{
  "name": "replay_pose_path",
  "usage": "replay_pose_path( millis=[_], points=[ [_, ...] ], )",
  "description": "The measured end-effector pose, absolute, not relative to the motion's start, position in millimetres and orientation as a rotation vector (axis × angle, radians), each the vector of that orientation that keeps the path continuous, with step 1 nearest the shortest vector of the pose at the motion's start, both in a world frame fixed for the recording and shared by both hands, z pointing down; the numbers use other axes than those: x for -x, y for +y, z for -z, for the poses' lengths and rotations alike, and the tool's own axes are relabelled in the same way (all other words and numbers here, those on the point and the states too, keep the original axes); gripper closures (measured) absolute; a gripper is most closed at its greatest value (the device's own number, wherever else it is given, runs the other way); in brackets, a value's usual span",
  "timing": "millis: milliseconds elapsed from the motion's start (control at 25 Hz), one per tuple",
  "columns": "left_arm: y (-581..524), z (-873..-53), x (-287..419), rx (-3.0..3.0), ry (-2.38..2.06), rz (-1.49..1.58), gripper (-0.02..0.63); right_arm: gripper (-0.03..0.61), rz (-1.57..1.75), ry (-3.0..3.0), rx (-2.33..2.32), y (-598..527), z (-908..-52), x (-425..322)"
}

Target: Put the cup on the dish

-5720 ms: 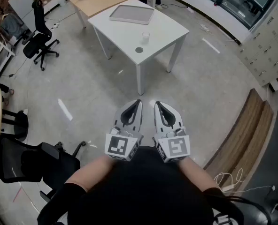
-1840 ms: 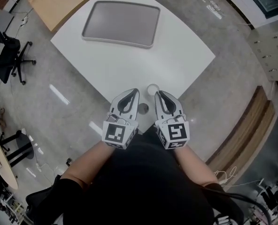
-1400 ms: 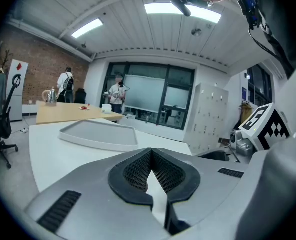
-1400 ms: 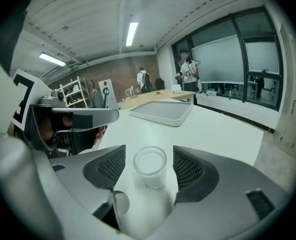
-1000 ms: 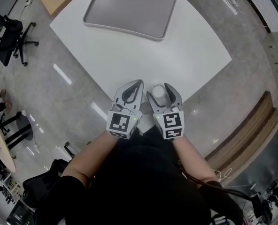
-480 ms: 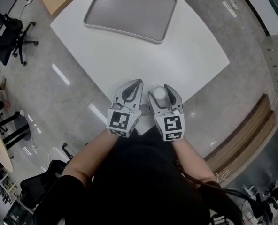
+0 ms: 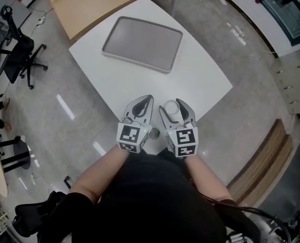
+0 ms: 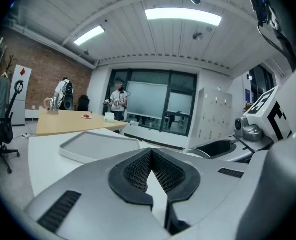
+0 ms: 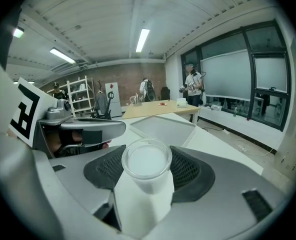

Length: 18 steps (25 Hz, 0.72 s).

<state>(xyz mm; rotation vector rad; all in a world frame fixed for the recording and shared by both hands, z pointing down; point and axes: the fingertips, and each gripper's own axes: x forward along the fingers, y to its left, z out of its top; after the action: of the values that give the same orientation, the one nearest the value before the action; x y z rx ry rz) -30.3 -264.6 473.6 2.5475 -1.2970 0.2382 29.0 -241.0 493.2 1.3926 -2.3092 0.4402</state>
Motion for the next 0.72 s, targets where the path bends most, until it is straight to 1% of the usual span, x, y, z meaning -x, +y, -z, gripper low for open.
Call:
replay_pose_path(
  millis=[280,720],
  points=[
    [-287,-449,31,-2.539,-1.325,-0.193,0.606,0.319,-0.433,-2.338,-1.422,-269,-461,-34],
    [-376,-474,37,-2.478,-1.398,-0.198,0.606,0.319,-0.441,-2.350,-1.422,-367,-479,-38]
  ],
)
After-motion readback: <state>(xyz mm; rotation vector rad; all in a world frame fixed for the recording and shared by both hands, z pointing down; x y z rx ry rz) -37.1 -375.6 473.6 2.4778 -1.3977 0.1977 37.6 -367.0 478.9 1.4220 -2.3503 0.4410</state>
